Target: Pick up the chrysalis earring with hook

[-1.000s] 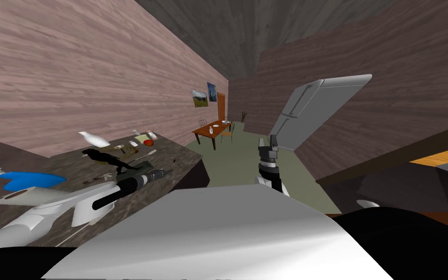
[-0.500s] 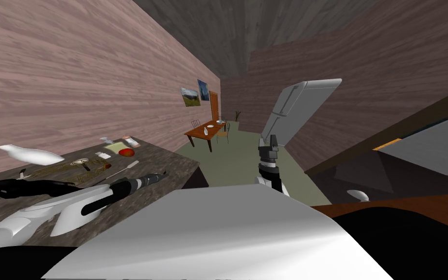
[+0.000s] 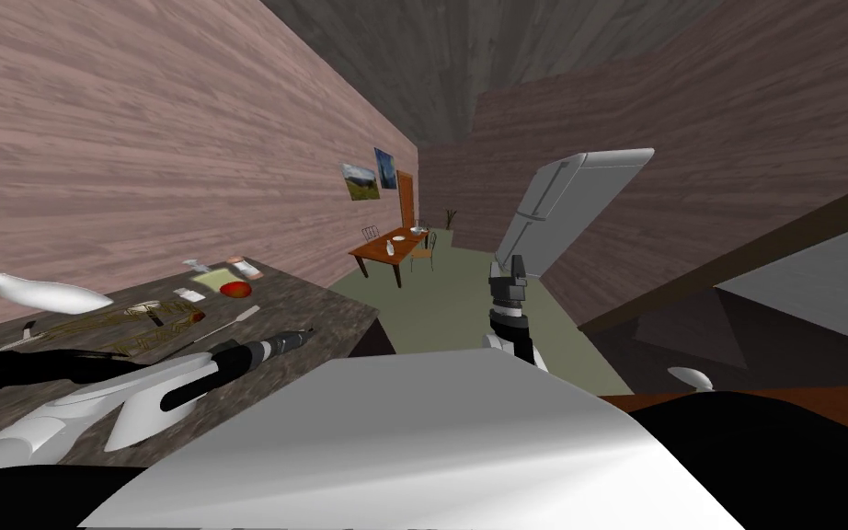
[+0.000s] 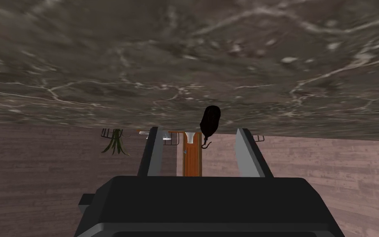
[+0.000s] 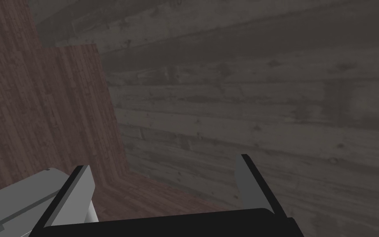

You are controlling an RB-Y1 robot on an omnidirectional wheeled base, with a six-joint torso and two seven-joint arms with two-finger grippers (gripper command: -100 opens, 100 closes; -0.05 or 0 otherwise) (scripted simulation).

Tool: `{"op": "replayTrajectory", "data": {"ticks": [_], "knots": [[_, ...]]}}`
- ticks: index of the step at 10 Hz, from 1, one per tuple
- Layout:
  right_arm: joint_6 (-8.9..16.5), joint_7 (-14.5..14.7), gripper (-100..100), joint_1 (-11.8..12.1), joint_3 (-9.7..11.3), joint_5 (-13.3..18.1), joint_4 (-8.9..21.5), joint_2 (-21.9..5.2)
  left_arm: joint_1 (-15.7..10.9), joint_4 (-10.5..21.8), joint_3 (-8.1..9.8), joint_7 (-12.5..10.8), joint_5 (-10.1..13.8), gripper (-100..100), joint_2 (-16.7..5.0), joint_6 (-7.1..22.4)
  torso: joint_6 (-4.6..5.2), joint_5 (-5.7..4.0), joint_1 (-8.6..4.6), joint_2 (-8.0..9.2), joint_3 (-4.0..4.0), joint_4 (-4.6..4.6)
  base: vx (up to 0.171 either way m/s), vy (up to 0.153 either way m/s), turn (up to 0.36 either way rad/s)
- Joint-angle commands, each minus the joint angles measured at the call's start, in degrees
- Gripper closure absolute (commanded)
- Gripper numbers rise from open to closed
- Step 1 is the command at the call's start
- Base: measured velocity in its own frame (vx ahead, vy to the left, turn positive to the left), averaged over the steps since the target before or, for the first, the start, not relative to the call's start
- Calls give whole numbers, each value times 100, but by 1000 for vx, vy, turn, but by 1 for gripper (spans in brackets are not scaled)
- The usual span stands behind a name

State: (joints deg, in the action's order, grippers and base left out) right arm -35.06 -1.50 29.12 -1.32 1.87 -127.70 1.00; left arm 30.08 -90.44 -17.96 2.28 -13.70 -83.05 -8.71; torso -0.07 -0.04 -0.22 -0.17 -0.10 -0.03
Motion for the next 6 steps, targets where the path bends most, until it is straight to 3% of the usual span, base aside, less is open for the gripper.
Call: {"op": "replayTrajectory", "data": {"ticks": [1, 4, 5, 6], "knots": [[0, 0, 0, 0, 0, 0, 0, 0, 0, 0, 0, 0, 0, 100, 0, 0, 0, 0, 0, 0, 0, 0, 0, 0, 0], [0, 0, 0, 0, 0, 0, 0, 0, 0, 0, 0, 0, 0, 100, 0, 0, 0, -1, -3, 7, 4, 2, 0, 0, 0], [0, 0, 0, 0, 0, 0, 0, 0, 0, 0, 0, 0, 0, 0, 0, 0, 0, -1, -3, 8, 5, 2, 0, 0, 0], [0, 0, 0, 0, 0, 0, 0, 0, 68, -1, -15, -73, 47, -100, -163, -11, 0, -1, -3, 8, 5, 2, -7, 6, -63]]}}
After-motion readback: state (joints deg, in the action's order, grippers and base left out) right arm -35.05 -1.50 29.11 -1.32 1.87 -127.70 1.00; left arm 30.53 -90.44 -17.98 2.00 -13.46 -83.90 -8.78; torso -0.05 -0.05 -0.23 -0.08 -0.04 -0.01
